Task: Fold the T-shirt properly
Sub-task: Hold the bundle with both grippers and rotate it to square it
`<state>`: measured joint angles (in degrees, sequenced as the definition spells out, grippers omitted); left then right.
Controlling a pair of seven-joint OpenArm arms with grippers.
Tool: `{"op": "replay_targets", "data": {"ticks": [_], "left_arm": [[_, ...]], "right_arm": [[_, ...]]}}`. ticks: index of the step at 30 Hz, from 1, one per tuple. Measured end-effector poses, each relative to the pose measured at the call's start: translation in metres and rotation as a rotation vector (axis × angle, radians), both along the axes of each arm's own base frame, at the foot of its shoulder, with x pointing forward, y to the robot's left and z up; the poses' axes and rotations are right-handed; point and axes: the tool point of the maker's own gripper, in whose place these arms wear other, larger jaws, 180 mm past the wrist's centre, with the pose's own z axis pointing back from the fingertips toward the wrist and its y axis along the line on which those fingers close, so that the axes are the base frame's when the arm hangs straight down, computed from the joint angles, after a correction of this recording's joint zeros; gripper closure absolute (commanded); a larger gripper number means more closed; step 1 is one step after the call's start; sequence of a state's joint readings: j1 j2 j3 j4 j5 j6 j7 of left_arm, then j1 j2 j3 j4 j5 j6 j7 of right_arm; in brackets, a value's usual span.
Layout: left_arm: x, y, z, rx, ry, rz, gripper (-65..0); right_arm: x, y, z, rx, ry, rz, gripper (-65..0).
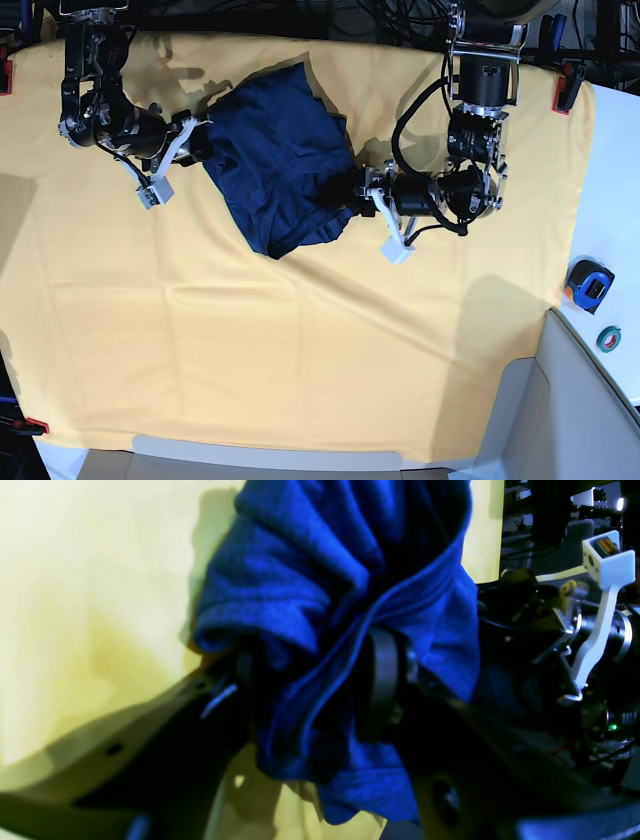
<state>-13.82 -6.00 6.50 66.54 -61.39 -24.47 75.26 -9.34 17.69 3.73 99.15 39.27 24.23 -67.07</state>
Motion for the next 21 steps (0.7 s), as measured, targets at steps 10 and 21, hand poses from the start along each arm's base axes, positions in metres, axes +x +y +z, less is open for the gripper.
{"op": "replay_targets", "data": {"ticks": [10,21], "left_arm": [[0.013,-0.001,0.004,0.024,-0.008,-0.010,-10.6],[0.032,0.005,0.000,0.092,0.000,-0.026,-10.3]], "right_arm": [[-0.012,0.035,-0.003,0.049,0.007,0.066,-15.3],[-0.034,0.080,-0.005,0.083,0.025,0.205,-15.3]]}}
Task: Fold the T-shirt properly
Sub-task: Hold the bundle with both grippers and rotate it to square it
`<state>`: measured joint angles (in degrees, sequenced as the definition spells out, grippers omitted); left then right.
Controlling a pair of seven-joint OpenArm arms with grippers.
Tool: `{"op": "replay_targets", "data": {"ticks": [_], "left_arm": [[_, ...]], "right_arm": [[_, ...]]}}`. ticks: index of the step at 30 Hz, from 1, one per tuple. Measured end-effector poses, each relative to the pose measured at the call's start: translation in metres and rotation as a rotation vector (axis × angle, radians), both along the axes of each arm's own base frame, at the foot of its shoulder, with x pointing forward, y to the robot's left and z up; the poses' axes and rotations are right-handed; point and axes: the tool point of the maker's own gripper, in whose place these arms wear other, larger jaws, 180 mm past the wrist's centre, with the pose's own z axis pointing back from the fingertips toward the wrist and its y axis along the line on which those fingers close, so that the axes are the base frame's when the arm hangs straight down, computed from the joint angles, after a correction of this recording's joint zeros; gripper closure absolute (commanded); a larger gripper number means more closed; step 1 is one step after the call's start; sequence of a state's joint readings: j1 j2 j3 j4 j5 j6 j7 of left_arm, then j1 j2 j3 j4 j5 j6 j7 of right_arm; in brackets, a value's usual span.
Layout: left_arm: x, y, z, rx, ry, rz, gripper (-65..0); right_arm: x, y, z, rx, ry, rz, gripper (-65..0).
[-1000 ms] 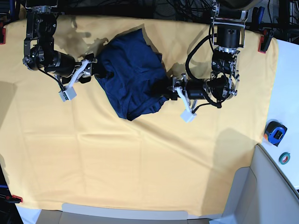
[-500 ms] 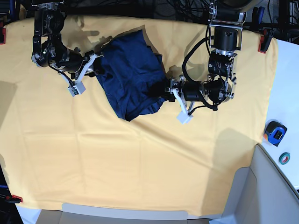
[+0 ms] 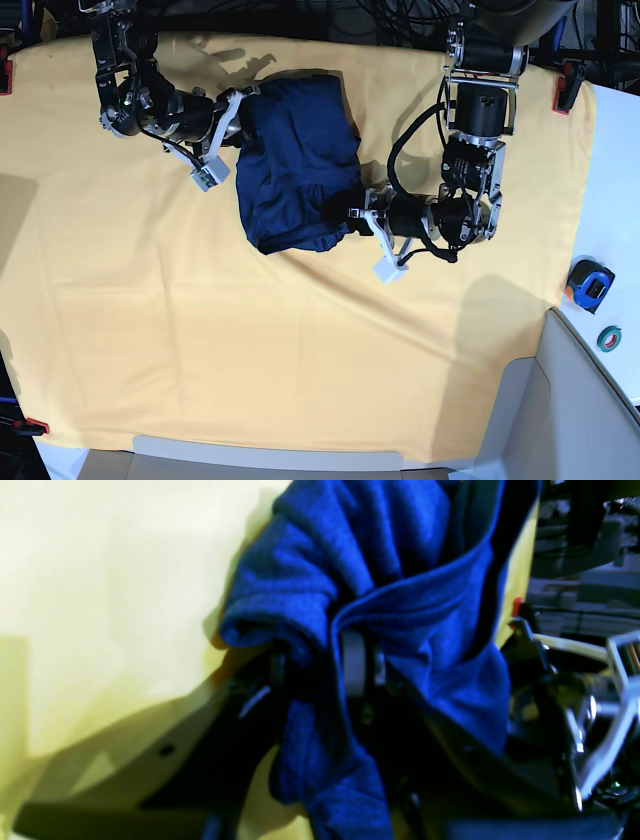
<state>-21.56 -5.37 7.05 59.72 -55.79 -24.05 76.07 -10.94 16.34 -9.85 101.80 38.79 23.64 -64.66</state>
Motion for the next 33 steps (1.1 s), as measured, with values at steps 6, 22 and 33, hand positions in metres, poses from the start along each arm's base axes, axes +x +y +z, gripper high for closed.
{"op": "replay_targets", "data": {"ticks": [6,22,33], "left_arm": [[0.008,0.004,0.003,0.037,-0.022,-0.006,-10.2],[0.019,0.009,0.006,0.083,-0.052,-0.010,-10.8],[0.019,0.009,0.008,0.082,-0.049,-0.018,-26.7]], "right_arm": [[-0.002,0.003,0.000,-0.001,0.000,0.016,-15.3],[0.005,-0.043,0.000,0.000,0.049,-0.197,-15.6],[0.009,-0.047,0.002,0.022,0.050,-0.253,-24.0]]}}
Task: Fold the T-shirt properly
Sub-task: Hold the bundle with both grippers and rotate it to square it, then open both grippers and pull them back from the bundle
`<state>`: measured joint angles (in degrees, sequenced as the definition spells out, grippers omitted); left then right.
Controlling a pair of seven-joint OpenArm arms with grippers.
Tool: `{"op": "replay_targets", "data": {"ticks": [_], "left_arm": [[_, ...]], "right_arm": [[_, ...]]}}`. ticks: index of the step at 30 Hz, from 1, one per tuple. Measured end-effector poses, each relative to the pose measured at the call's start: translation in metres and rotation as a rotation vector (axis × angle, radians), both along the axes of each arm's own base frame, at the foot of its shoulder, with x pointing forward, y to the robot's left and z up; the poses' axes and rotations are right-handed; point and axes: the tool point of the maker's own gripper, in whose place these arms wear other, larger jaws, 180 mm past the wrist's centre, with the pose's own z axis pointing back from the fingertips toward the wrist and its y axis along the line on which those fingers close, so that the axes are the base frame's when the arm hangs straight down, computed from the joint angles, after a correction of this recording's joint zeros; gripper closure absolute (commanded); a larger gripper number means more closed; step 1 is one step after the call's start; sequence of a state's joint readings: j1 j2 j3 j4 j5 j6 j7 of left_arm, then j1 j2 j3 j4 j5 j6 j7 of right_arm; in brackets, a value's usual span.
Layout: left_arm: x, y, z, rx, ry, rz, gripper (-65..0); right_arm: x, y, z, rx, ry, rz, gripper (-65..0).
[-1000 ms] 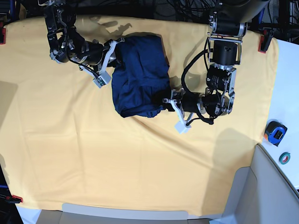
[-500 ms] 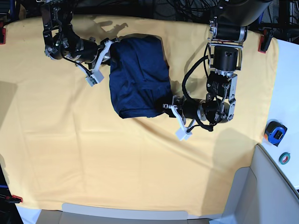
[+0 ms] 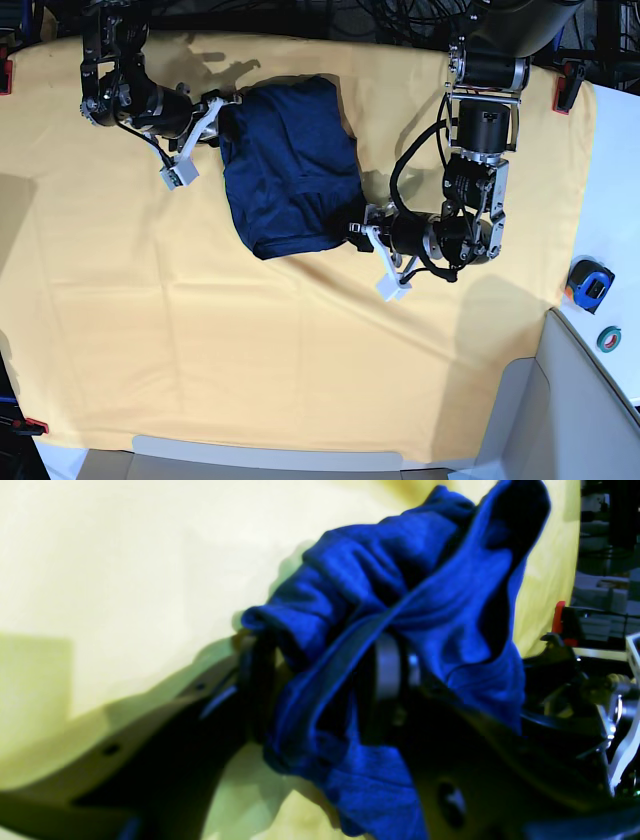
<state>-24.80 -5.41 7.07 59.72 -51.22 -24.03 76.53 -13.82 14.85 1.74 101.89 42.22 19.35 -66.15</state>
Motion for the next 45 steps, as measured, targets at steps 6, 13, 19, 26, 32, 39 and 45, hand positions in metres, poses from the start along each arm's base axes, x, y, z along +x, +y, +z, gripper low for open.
{"op": "replay_targets", "data": {"ticks": [6,13,19,26,32,39,45], "left_arm": [[0.001,0.001,0.002,-0.001,-0.004,0.000,-26.7],[0.018,0.022,0.031,0.047,-0.128,0.007,-26.8],[0.035,0.054,0.076,0.005,-0.288,0.145,-26.8],[0.006,0.058,0.076,0.051,-0.313,0.120,-24.9],[-0.040,0.055,0.077,0.106,-0.354,0.074,0.0],[-0.088,0.024,0.060,0.085,-0.307,-0.033,0.0],[-0.126,-0.012,0.041,0.063,-0.235,-0.171,0.0]], "right_arm": [[0.012,-0.036,0.006,-0.043,-0.029,-0.091,-36.1],[0.021,-0.080,0.012,-0.127,-0.045,-0.191,-36.1],[0.038,-0.100,0.024,-0.131,-0.082,-0.268,-36.1],[0.057,-0.073,0.047,0.035,-0.140,-0.258,-26.7],[0.067,-0.033,0.078,0.270,-0.188,-0.197,0.0],[0.046,0.000,0.064,0.270,-0.133,-0.076,0.0],[0.038,0.023,0.065,0.282,-0.157,0.041,0.0]]}}
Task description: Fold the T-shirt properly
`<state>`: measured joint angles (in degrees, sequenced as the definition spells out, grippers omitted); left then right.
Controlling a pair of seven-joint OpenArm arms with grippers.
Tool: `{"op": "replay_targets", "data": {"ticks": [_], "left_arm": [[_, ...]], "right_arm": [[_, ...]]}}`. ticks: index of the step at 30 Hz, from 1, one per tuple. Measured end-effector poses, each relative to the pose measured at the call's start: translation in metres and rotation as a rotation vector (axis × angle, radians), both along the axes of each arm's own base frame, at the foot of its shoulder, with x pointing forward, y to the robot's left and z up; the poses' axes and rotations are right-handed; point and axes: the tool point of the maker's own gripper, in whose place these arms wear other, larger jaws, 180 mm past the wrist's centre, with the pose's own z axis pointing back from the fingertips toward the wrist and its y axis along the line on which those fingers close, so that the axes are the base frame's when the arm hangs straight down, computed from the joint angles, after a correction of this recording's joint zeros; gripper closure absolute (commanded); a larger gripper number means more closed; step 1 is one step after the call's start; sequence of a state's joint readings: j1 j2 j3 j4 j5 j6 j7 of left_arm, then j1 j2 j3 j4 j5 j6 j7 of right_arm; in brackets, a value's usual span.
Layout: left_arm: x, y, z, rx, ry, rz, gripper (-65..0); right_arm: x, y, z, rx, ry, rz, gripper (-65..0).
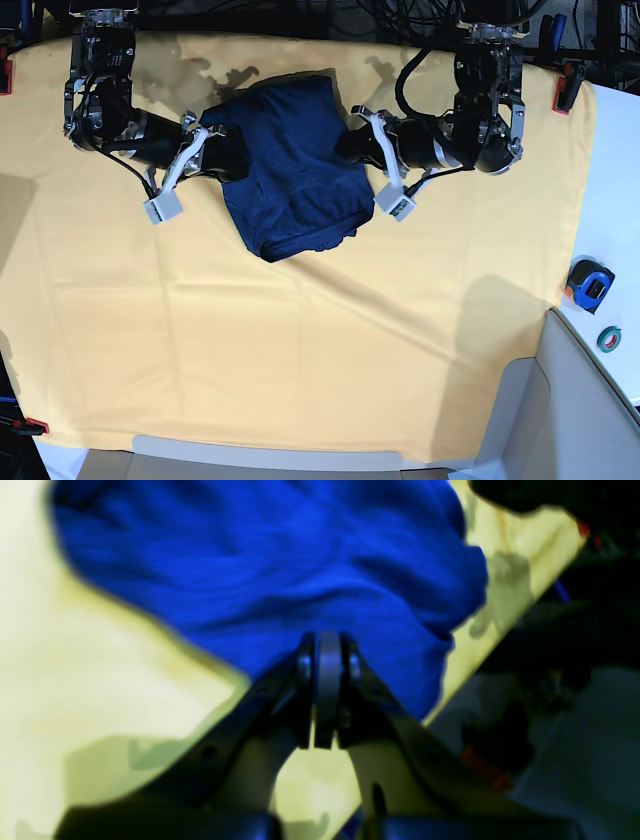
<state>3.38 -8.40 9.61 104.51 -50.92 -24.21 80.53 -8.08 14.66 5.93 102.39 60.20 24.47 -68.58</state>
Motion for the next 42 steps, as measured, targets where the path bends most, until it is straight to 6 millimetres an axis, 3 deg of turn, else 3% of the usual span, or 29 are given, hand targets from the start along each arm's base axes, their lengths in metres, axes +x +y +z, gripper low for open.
{"op": "replay_targets", "data": {"ticks": [5,9,12,19,22,24,31,34,38,42], "left_arm": [[-0.015,-0.016,-0.004,-0.010,0.026,-0.053,0.0],[-0.029,-0.016,-0.014,-0.002,0.064,-0.060,0.0],[-0.036,-0.016,-0.023,-0.012,0.099,-0.045,0.0],[-0.047,0.002,-0.044,0.017,0.148,-0.015,0.0],[-0.044,0.009,-0.047,0.030,0.140,-0.003,0.0],[-0.043,0.012,-0.047,0.037,0.138,-0.002,0.0],[-0.042,0.013,-0.046,0.037,0.133,0.004,0.0],[-0.041,0.013,-0.045,0.038,0.129,0.004,0.0],[-0.022,0.020,-0.023,0.015,0.041,0.052,0.0],[0.009,0.060,0.005,0.038,-0.078,0.192,0.0]], "right_arm": [[0.000,0.002,-0.006,0.010,0.017,-0.007,0.0],[-0.010,-0.019,-0.046,-0.117,0.112,-0.037,0.0],[-0.014,-0.033,-0.063,-0.206,0.142,-0.047,0.0],[-0.010,-0.046,-0.067,-0.308,0.110,-0.055,0.0],[-0.009,-0.049,-0.064,-0.335,0.095,-0.059,0.0],[-0.011,-0.064,-0.059,-0.380,0.094,-0.095,0.0],[0.014,-0.110,-0.004,-0.427,-0.068,-0.260,0.0],[0.016,-0.119,0.000,-0.423,-0.076,-0.310,0.0],[0.025,-0.110,0.010,-0.383,-0.111,-0.317,0.0],[0.029,-0.116,0.013,-0.404,-0.120,-0.325,0.0]]}}
